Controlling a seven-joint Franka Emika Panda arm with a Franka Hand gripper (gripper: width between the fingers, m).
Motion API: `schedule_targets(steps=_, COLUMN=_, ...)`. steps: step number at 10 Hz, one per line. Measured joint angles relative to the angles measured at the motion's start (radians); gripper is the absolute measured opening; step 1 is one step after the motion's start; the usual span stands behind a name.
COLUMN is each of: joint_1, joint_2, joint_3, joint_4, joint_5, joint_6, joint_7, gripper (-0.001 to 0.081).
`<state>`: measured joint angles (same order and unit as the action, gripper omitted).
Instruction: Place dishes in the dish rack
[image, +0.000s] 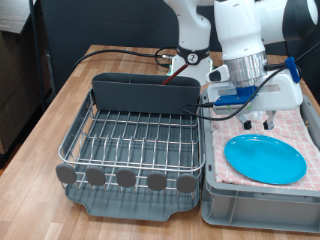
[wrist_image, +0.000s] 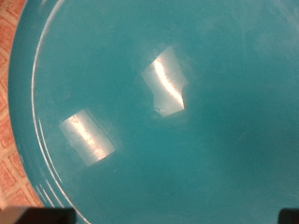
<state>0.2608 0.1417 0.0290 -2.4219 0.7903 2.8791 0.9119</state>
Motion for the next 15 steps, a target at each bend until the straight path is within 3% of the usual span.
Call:
schedule_targets(steps=1, joint_1=0.0, joint_2=-0.02, joint_3=-0.01, joint_4=-0.018, joint_5=-0.035, joint_6=-0.013, joint_7=0.035, gripper=0.0429)
schedule_targets(steps=2, joint_1=-0.001, joint_2=-0.038, joint_3=-0.016, joint_4=-0.039, joint_5=-0.04, joint_6=-0.018, joint_7=0.041, gripper=0.0615)
schedule_targets(steps=3, joint_1=-0.003, joint_2=-0.051, joint_3=-0.019, joint_4=-0.06, joint_5=-0.036, joint_6=-0.019, joint_7=0.039, gripper=0.0615)
schedule_targets(steps=4, joint_1=-0.008, joint_2=-0.056, joint_3=-0.019, joint_4=-0.077, joint_5=-0.022, joint_6=-0.019, joint_7=0.029, gripper=0.0749)
schedule_targets(steps=5, joint_1=-0.01, joint_2=-0.057, joint_3=-0.019, joint_4=-0.089, joint_5=0.01, joint_6=-0.019, joint_7=0.002, gripper=0.0789)
schedule_targets(steps=11, joint_1=-0.011, joint_2=-0.043, joint_3=-0.008, joint_4=-0.107, joint_5=0.258, joint_6=-0.011, joint_7=-0.235, gripper=0.0803)
schedule_targets(steps=15, joint_1=-0.01, joint_2=-0.01, joint_3=0.011, joint_4=-0.092, joint_5=0.373, joint_6=0.011, joint_7=-0.327, gripper=0.0803)
